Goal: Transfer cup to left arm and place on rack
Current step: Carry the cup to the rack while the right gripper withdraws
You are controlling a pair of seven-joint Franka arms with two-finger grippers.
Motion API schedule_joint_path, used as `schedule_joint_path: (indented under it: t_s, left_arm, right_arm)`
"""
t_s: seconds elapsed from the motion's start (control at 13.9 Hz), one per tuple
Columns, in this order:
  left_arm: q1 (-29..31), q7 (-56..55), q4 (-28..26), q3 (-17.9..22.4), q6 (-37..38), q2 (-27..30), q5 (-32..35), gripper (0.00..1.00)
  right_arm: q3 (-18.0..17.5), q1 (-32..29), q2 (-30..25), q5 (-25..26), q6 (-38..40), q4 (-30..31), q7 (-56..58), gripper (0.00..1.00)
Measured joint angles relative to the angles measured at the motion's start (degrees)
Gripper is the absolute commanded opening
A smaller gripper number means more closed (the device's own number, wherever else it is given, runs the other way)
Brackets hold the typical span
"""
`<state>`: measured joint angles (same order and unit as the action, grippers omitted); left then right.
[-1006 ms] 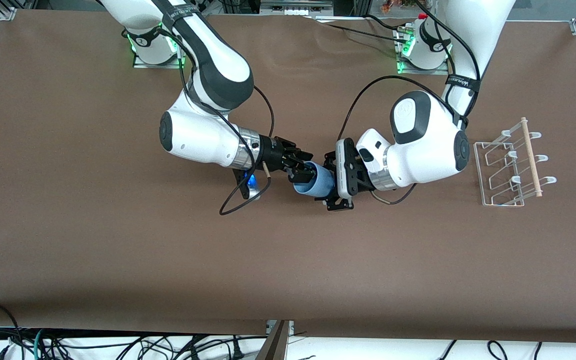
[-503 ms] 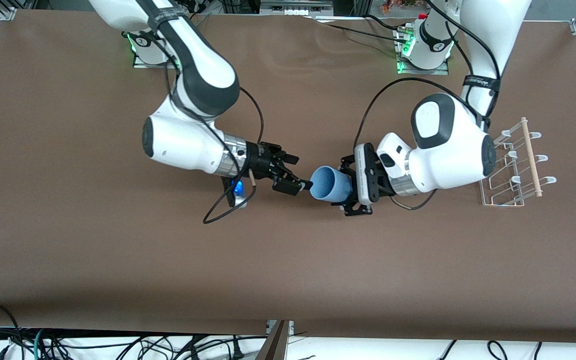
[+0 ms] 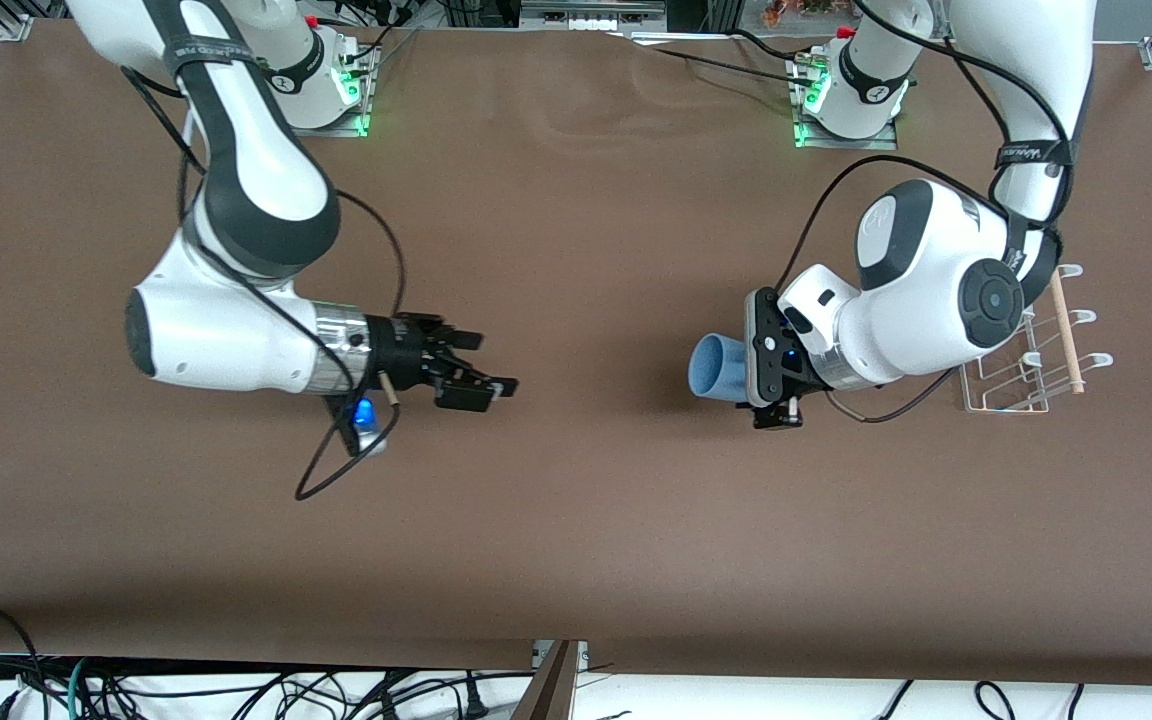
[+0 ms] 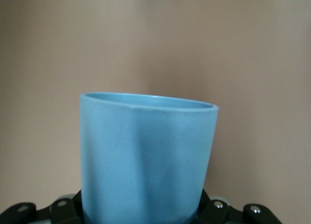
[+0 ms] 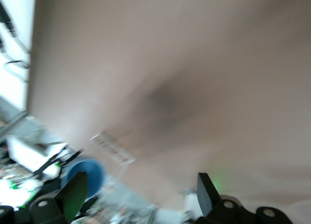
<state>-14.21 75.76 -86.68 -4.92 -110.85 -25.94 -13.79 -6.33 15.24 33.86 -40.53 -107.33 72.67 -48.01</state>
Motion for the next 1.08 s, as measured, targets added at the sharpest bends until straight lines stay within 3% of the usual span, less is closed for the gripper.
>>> schedule_joint_path:
  t_s: [0.72, 0.86, 1.08]
  left_arm:
    - [-0.6, -15.9, -0.9, -0.6, 26.4, 1.1, 49.2, 0.0]
    - [-1.4, -23.6, -4.1, -0.7, 32.1, 0.7, 60.4, 0.0]
    - [-1.8, -32.7, -11.4, -0.7, 36.4, -0.7, 71.5, 0.0]
  right_arm:
    - [0.1, -5.8, -4.2, 34.1, 9.8, 0.0, 21.0, 1.0]
    - [0.1, -7.5, -5.8, 38.8, 11.0, 0.0, 27.4, 1.0]
    - [0.1, -9.9, -9.4, 43.9, 12.3, 1.9, 36.5, 1.0]
